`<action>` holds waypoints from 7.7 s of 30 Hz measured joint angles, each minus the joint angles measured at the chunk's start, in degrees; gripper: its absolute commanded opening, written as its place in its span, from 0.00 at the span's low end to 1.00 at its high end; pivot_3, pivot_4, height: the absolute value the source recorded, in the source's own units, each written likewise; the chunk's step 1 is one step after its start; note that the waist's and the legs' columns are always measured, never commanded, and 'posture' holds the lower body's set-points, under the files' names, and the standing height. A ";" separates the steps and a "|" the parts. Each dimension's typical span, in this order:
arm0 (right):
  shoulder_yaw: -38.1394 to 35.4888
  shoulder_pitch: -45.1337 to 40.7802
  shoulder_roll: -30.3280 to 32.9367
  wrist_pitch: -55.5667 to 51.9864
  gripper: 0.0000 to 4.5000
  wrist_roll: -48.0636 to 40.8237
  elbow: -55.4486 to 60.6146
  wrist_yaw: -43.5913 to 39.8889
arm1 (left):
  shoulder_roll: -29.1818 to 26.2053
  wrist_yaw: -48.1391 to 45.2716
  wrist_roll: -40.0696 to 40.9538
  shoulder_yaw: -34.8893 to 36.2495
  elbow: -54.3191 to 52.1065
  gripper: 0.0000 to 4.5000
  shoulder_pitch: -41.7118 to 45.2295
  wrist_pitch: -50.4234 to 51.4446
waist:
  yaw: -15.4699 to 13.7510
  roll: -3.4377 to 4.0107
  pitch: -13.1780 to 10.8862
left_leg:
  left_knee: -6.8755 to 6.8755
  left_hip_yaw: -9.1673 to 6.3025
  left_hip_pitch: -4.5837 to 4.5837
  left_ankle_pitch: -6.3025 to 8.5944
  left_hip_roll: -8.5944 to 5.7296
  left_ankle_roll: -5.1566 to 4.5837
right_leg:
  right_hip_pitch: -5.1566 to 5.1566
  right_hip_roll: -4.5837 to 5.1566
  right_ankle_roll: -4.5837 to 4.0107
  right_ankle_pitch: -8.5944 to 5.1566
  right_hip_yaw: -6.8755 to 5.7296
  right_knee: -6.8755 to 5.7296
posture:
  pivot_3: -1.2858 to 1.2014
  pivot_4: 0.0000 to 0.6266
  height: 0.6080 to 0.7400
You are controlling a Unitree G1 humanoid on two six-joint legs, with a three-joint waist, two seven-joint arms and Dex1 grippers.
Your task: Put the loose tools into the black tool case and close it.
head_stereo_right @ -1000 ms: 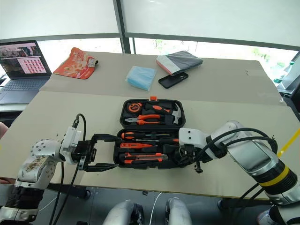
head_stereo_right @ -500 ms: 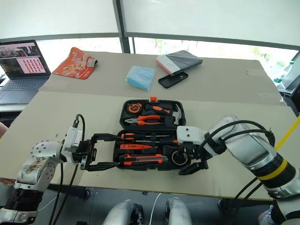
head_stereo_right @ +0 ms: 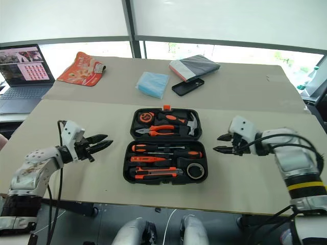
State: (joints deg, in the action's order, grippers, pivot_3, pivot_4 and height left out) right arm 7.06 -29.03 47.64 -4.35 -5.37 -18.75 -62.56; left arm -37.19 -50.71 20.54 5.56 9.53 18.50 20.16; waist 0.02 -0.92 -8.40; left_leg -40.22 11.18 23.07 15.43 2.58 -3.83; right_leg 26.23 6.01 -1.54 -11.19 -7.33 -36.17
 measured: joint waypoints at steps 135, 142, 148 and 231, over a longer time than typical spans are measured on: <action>8.85 33.35 0.03 3.36 0.00 -6.08 41.78 5.34 | 2.35 -18.94 -9.51 -7.87 25.75 0.01 14.45 -23.80 | -0.50 -0.88 -0.02 | 0.17 -0.07 -0.19 -0.07 0.22 0.04 | 0.01 0.07 -0.31 -0.08 0.10 -0.01 | 0.52 0.24 1.00; 7.97 24.15 -7.32 -0.19 0.00 -3.67 35.49 10.51 | 2.61 -19.28 -9.53 -7.77 24.21 0.01 12.17 -23.29 | -0.33 -0.93 -0.05 | 0.04 -0.09 -0.07 -0.05 0.21 0.00 | 0.06 0.11 -0.31 0.03 0.09 -0.02 | 0.52 0.24 1.00; 6.82 15.04 -14.92 0.06 0.00 -0.17 21.00 16.62 | 4.03 -14.53 -7.14 -4.28 17.88 0.01 7.01 -18.26 | 0.34 -0.91 -0.07 | -0.07 -0.03 -0.05 -0.07 0.18 0.03 | 0.05 0.17 -0.23 0.09 0.10 -0.10 | 0.52 0.24 1.00; -1.65 23.67 -17.95 -8.54 0.00 -11.95 32.31 11.50 | 7.05 -11.69 1.91 -9.62 -8.78 0.35 6.11 2.96 | 0.78 -0.22 0.57 | 0.88 -0.20 -0.85 0.08 0.18 0.74 | -0.38 0.12 -0.45 -0.17 0.27 0.17 | 0.52 0.24 1.00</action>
State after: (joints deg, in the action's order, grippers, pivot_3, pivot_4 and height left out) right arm 5.41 -5.36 29.69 -12.89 -17.32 13.56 -51.06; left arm -30.14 -62.40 22.45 -4.05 0.75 24.62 23.12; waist 0.80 -1.14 -7.83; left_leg -39.35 10.98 22.22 15.51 2.76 -3.09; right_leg 25.85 6.13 -2.00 -11.36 -7.05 -36.01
